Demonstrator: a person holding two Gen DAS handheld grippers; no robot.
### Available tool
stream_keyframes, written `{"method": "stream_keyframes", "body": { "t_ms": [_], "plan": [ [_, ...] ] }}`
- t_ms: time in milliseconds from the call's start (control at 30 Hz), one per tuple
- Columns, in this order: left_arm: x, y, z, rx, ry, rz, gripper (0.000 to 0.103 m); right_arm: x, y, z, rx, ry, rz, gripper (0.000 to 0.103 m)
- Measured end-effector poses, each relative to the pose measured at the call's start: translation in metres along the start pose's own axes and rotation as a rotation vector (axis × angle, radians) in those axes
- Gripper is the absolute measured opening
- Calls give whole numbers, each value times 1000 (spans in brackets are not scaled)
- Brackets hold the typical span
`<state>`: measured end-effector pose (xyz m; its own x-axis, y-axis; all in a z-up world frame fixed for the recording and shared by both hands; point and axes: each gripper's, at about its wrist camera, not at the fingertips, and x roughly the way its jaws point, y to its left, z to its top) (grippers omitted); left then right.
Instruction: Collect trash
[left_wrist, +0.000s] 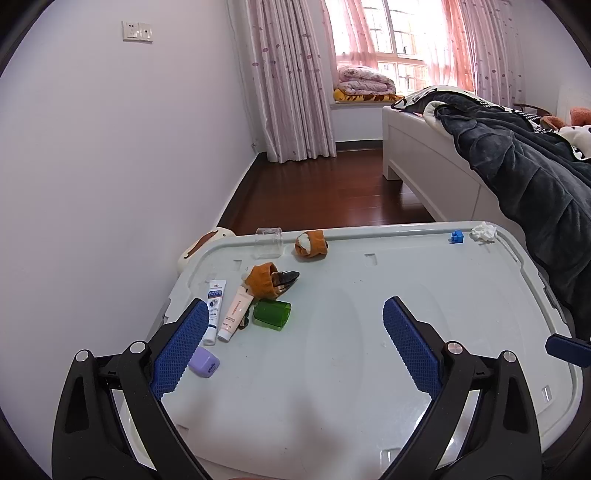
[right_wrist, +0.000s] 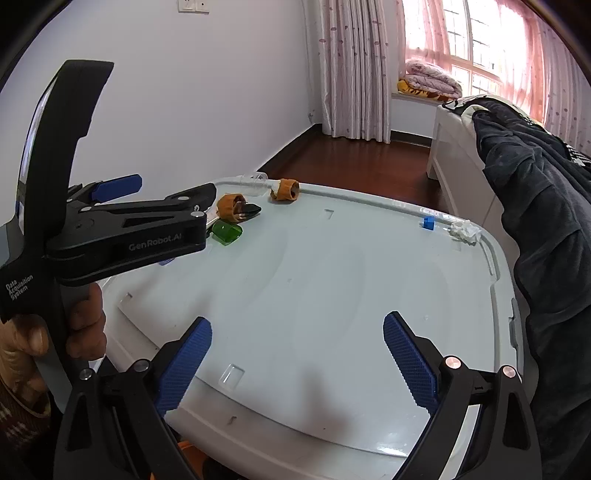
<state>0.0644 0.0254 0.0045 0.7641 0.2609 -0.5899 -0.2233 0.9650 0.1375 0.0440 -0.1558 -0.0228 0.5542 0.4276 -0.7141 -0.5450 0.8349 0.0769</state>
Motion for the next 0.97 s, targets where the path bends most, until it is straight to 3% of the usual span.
{"method": "stream_keyframes", "body": {
  "t_ms": [433,633,967],
  "plan": [
    [0,-1,-1,-2,0,-10,93,2,1,-2,-10,10,5,93],
    [-6,-1,0,2,-37,-13,93,4,2,-3,-15,19,10,94],
    [-1,-1,0,0,-5,-23,93,3,1,-2,-16,17,8,95]
  ]
}}
